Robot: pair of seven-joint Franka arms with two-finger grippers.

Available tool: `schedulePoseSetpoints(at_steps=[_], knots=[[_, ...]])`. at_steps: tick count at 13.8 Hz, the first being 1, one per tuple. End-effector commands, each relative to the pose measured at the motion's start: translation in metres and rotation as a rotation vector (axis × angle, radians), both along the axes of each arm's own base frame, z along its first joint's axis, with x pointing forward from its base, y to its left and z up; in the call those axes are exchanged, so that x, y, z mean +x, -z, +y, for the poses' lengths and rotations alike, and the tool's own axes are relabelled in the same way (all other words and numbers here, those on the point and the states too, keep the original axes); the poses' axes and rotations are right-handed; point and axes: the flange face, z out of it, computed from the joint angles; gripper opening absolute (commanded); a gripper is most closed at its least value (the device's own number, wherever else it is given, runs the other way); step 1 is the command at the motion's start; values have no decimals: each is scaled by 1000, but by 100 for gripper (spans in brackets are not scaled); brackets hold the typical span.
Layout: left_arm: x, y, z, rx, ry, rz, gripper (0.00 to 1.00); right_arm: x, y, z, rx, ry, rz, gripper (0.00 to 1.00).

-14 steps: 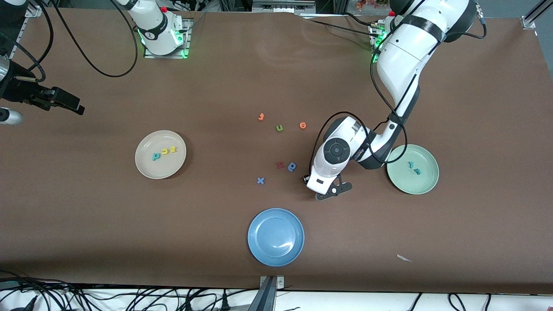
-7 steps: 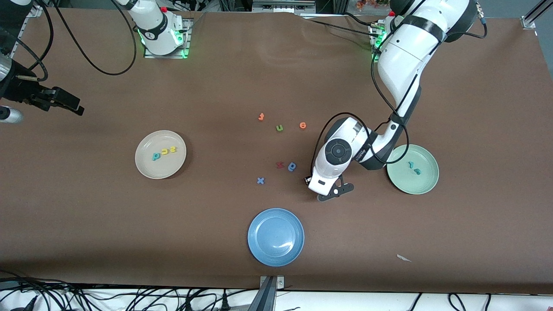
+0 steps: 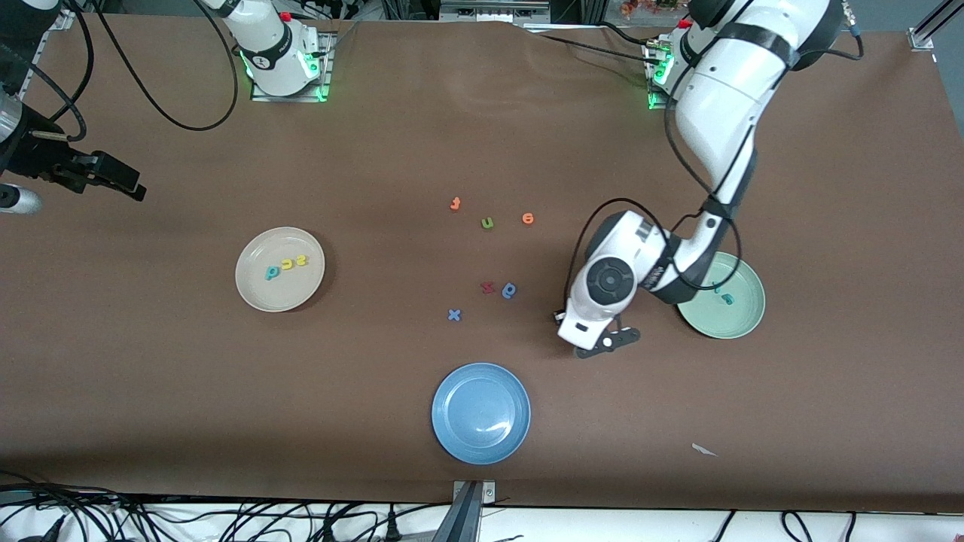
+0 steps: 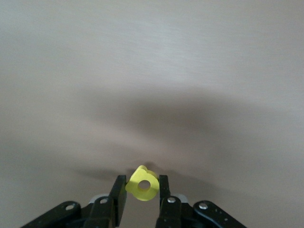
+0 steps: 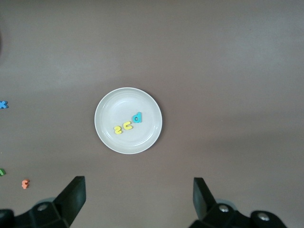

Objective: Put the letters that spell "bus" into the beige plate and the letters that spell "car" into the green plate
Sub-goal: 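Carry the yellow o to the green plate and open the left gripper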

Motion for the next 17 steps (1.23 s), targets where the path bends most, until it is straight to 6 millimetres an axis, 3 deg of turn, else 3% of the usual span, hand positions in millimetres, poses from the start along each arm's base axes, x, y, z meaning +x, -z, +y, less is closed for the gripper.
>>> schedulePoseSetpoints(at_steps=[1, 5, 7, 10, 11, 12, 13, 17], knots=[[-4, -40, 69, 23, 100, 80, 22, -8, -5, -2, -15, -13, 3, 100], [-19, -67, 177, 7, 201, 107, 20, -9, -4, -4, -13, -13, 18, 100], [-36, -60, 216, -14, 221, 58, 19, -9, -6, -4, -16, -14, 14, 100], [-60, -49, 254, -23, 219, -1, 20, -9, -6, -1, -17, -18, 13, 100], [-62, -47, 263, -24, 206, -5, 33, -9, -6, -1, -17, -18, 13, 100], [-61, -46, 264, -26, 204, -2, 80, -9, -6, -1, -17, -19, 12, 100], [-60, -49, 265, -24, 200, -2, 100, -8, -6, -2, -15, -19, 10, 100], [-45, -80, 275, -5, 178, 28, 100, -8, -6, 1, -15, -22, 10, 100]])
